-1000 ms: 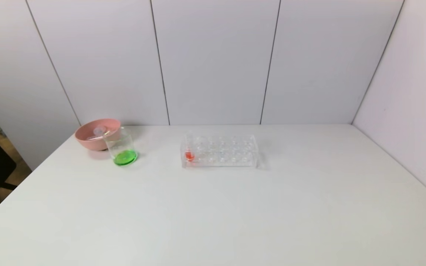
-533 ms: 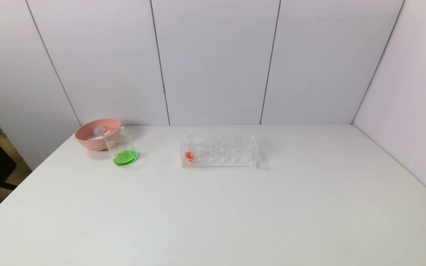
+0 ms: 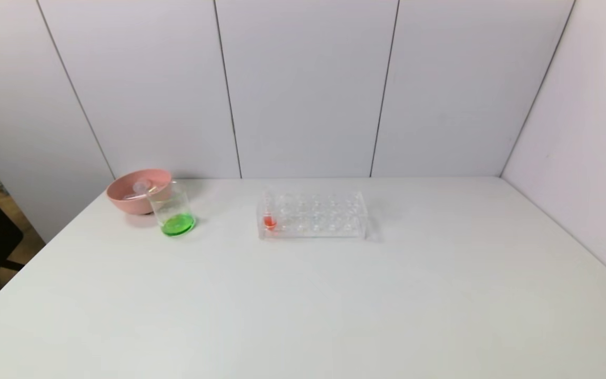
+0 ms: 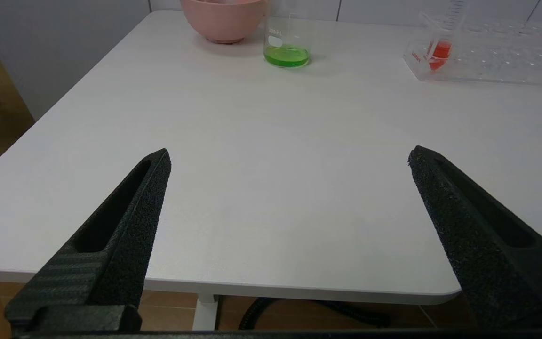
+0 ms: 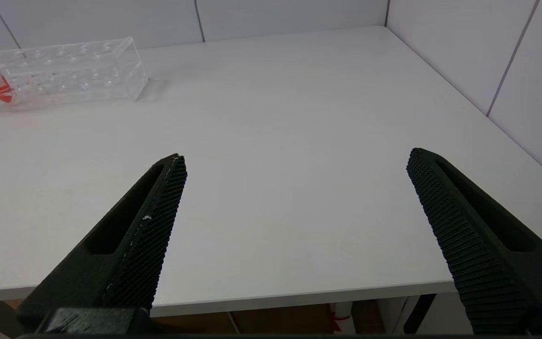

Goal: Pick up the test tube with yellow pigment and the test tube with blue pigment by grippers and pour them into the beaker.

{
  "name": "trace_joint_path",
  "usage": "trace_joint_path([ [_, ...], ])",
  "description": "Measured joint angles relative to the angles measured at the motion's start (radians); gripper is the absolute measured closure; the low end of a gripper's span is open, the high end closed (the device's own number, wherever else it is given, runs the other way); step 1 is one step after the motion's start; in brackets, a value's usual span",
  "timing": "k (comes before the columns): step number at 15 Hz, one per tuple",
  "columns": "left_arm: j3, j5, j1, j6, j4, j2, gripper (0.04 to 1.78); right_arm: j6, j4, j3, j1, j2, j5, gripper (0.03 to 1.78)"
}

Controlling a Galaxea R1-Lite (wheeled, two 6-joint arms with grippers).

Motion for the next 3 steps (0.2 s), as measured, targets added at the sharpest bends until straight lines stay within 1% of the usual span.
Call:
trace_joint_path([
  [3,0.0,0.0,0.0,0.0,0.0,0.0,0.06,0.0,-0.002,0.0,0.0,0.0,0.001,0.1],
])
